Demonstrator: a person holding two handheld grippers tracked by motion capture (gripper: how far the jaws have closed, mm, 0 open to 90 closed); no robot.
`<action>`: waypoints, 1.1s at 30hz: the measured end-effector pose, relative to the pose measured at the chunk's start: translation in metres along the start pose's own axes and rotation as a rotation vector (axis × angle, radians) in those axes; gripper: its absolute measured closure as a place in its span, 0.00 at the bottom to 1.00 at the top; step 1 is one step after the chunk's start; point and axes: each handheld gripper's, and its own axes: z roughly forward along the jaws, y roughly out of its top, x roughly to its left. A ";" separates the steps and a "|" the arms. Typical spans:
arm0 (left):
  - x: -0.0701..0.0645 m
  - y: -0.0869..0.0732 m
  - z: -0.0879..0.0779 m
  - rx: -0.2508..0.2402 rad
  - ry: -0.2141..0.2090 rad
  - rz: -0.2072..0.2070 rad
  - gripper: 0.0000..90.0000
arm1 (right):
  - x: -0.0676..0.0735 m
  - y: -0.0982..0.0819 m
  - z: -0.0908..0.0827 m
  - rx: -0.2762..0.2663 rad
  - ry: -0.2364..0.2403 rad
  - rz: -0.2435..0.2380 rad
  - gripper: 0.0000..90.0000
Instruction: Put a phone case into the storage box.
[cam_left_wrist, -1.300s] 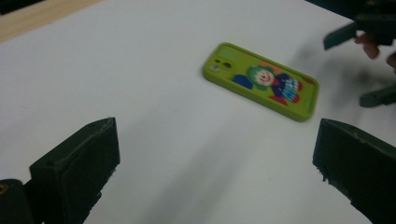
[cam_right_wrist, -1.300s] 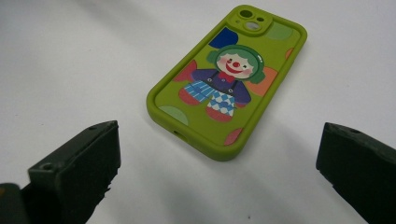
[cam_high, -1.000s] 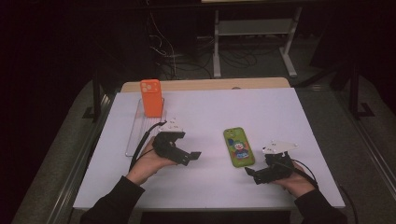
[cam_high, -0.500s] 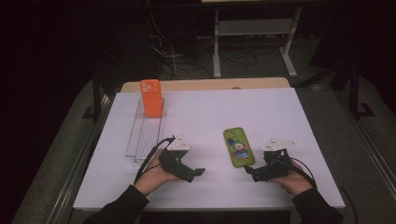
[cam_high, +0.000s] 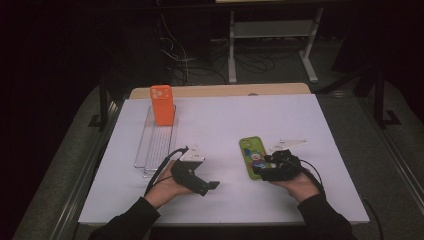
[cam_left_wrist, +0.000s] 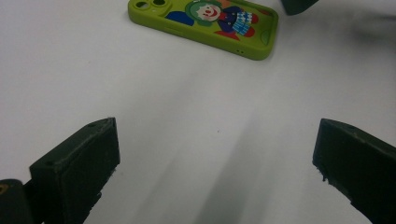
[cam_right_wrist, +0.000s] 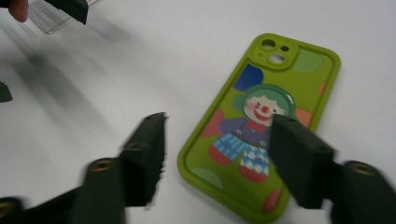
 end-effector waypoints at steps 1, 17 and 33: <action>0.001 0.001 0.000 -0.003 0.001 0.002 0.00 | 0.001 0.001 0.003 -0.002 -0.002 -0.010 0.49; 0.004 -0.007 -0.008 -0.007 0.005 -0.025 0.00 | 0.032 0.005 0.042 0.167 -0.003 -0.144 0.98; 0.002 -0.006 -0.008 -0.010 -0.013 -0.028 0.00 | 0.008 -0.002 0.014 0.109 0.015 -0.087 0.73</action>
